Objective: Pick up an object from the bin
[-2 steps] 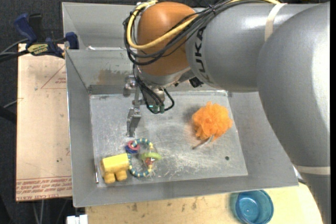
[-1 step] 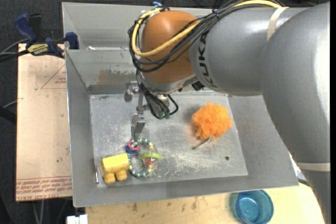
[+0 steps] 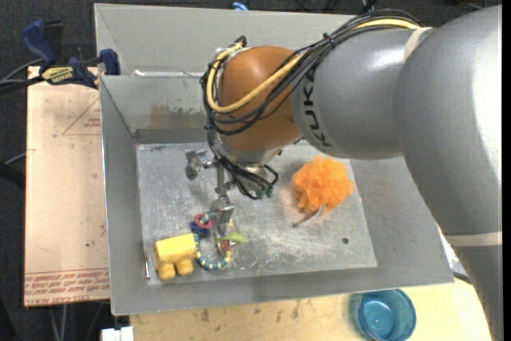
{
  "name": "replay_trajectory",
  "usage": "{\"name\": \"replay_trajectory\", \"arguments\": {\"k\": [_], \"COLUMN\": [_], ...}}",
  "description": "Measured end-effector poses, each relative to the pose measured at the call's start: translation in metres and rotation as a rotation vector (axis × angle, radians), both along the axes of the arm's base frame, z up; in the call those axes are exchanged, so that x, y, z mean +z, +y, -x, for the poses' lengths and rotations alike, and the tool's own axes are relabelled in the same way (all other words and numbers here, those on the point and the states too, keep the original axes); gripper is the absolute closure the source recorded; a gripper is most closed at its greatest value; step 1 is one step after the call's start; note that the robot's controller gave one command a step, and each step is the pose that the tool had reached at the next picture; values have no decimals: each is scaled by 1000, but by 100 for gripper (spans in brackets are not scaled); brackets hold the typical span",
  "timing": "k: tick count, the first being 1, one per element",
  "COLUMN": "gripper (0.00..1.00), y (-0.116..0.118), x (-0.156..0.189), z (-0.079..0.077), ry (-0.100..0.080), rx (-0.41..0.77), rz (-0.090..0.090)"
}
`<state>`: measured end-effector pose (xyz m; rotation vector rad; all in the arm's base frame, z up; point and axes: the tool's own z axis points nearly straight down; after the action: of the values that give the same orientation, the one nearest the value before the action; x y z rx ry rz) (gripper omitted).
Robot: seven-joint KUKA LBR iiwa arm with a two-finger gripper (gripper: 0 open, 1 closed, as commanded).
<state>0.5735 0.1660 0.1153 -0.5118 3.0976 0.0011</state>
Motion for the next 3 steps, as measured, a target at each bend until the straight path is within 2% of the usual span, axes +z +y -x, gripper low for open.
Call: {"name": "replay_trajectory", "arguments": {"k": [1, 2, 3], "gripper": [0, 0, 0], "y": [-10, -10, -6], "x": [-23, -33, -38], "z": [17, 25, 42], "ry": [2, 0, 2], "rx": [189, 83, 337], "rz": [0, -1, 0]}}
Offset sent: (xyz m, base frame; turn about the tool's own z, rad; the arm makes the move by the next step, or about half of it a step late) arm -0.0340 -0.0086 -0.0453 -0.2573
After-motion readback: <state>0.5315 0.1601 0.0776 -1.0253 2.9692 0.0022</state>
